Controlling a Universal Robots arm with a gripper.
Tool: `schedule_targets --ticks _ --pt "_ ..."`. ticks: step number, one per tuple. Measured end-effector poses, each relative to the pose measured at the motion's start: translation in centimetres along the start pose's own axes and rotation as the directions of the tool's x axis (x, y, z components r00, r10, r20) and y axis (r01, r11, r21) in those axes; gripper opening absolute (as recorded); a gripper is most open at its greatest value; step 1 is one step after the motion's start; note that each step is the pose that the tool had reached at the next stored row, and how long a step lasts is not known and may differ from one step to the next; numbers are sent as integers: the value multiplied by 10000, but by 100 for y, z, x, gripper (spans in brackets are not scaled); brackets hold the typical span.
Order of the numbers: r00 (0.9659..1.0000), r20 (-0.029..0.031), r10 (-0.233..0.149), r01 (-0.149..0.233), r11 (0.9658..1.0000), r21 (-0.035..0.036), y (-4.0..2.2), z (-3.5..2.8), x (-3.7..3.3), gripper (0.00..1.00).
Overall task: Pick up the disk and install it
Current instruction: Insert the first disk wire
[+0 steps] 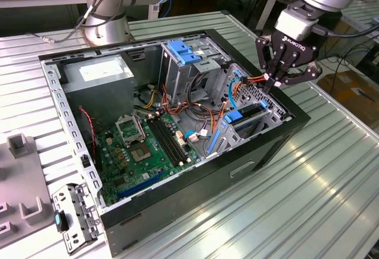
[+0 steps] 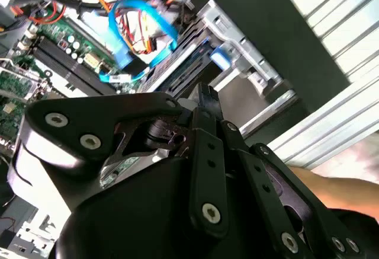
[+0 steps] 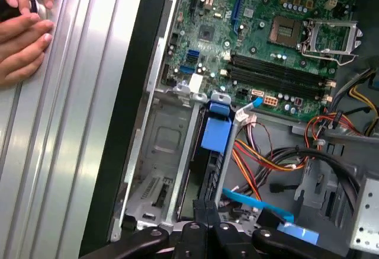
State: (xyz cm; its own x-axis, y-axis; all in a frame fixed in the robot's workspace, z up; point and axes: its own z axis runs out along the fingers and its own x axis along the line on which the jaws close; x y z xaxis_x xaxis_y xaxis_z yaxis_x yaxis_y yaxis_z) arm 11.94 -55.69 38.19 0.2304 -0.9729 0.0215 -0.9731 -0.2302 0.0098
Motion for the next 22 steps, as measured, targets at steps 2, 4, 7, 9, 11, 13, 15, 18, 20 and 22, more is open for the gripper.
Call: schedule_targets --ticks 2,4,7,9,11,13,15,18,20,22 --pt "10000 2 -25 25 10000 -6 -140 0 15 11" --pt "10000 0 -30 30 10000 -7 -143 0 15 11" --pt "10000 -6 -48 48 10000 -8 -145 -1 13 11" --pt "10000 -6 -51 51 10000 -8 -145 -1 13 11" --pt "10000 -6 -52 52 10000 -7 -145 -1 13 11" --pt "10000 -6 -52 52 10000 -8 -145 -1 13 11" --pt "10000 -6 -52 52 10000 -8 -145 -1 13 11" --pt "10000 -6 -52 52 10000 -8 -145 -1 13 11" --pt "10000 -6 -63 63 10000 -8 -145 -1 13 11" --pt "9998 -7 -195 195 9998 -5 -145 -1 13 11"
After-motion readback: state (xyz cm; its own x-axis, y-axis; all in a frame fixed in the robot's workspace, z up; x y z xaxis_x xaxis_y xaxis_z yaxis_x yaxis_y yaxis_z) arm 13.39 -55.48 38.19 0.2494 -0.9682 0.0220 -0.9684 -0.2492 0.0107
